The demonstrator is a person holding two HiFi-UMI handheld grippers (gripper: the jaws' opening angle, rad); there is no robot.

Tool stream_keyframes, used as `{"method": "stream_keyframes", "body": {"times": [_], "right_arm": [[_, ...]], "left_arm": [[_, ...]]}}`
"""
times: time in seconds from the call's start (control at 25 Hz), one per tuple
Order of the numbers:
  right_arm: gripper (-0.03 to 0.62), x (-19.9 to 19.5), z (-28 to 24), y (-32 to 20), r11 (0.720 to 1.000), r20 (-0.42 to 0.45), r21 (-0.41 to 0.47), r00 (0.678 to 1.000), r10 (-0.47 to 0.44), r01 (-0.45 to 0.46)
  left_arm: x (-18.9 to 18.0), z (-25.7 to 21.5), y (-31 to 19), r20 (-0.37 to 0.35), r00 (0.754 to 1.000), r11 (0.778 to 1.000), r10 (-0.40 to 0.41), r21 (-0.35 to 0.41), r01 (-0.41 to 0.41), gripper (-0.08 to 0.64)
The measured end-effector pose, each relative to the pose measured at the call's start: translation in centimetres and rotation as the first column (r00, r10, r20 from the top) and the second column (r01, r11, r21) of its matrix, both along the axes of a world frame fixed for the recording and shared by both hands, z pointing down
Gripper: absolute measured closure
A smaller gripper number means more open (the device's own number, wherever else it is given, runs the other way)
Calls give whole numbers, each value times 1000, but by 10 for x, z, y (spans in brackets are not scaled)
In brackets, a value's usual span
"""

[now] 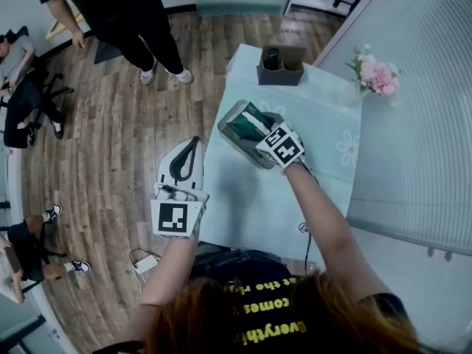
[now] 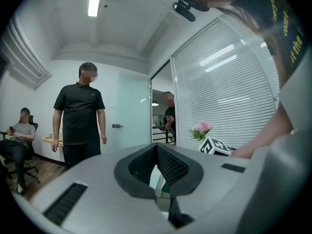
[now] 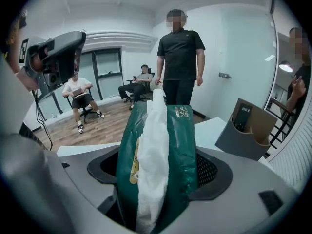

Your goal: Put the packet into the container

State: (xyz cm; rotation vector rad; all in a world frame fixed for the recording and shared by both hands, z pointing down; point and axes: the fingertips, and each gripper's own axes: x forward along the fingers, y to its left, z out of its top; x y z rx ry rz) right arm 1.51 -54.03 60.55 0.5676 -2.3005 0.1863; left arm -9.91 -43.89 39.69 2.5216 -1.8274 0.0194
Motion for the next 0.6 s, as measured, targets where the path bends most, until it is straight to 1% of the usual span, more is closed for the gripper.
{"method": "stream_keyframes", "body": {"times": [0.08,0.16,0.28,0.44,0.52,0.6], "right_arm": [[199,1,13,2,1000,-37,-30,999,-1,0],[199,2,18,2,999,-65,-33,998,-8,6],[198,1,20,3,999,-90,-40,996,-12,8],[190,6,29,10,997,-134,-82,991,-20,9],[186,9,30,10,997,-143,-82,990,-15,3],[183,11,28,10,996,-126,-85,992,-1,-9]], "left_arm": [[0,3,-1,-1,1000,1000,-2,-6,2,558],[0,5,-3,1,1000,1000,-2,-13,2,558],[3,5,-7,6,1000,1000,3,-12,-3,558],[8,6,-10,15,1000,1000,12,-5,-12,558],[11,6,-11,11,1000,1000,17,-7,-17,558],[13,4,-12,8,1000,1000,22,-11,-22,558]]}}
